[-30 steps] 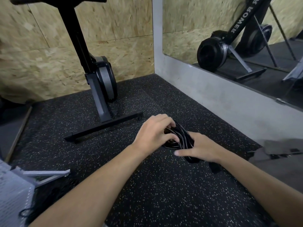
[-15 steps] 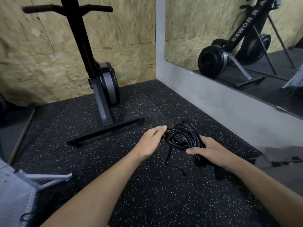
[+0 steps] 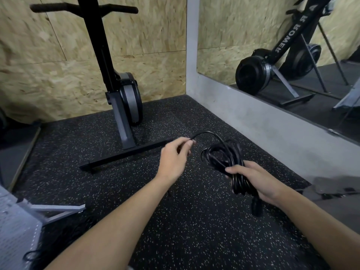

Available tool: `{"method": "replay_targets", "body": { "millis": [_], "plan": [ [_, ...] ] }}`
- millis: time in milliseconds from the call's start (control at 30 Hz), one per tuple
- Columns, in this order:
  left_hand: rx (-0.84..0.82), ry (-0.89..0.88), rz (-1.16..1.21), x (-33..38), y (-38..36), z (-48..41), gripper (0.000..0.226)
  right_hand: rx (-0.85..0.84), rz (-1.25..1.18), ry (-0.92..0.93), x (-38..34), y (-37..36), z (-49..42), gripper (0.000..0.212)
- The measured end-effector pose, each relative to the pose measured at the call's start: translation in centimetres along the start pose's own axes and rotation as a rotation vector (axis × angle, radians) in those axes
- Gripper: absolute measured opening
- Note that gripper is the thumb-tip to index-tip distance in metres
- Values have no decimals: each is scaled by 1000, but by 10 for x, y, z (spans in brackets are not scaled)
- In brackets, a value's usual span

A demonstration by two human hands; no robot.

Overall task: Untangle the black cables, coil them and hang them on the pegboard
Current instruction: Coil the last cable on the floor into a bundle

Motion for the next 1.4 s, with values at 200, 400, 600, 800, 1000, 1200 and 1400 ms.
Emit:
{"method": "replay_targets", "body": {
  "millis": [200,400,600,800,1000,1200,1400],
  "plan": [
    [17,-96,-66,11,7,-13,16,-330,260,-301,14,-18,7,48],
    [-223,-12,-154,1,-13,-32,11,-492,511,-215,8,-33,8,27],
    [-329,200,-247,-34,-18,-31,10,-284,690,55,-11,-24,12,52],
    [-492,307,-271,-40,-28,-24,45,-13,694,156,-23,-11,12,51],
    [-531,268,-236,-32,-37,-10,23,231,614,123,-19,4,10,62],
    [-634,29,-560,0,-75,7,28,503,723,-21,-15,17,4,59],
    [-475,-32,-757,34,-74,10,66,509,960,-148,-16,15,3,70]
  ]
}}
Point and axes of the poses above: each hand's wrist, its own z-axis away from the middle knuckle, its own y-axis out of the back of the hand, x = y × z, the point moved 3 cm from there along -z, towards the middle knuckle, and after that the axes turned 13 degrees about -x, right-handed, at the moved point
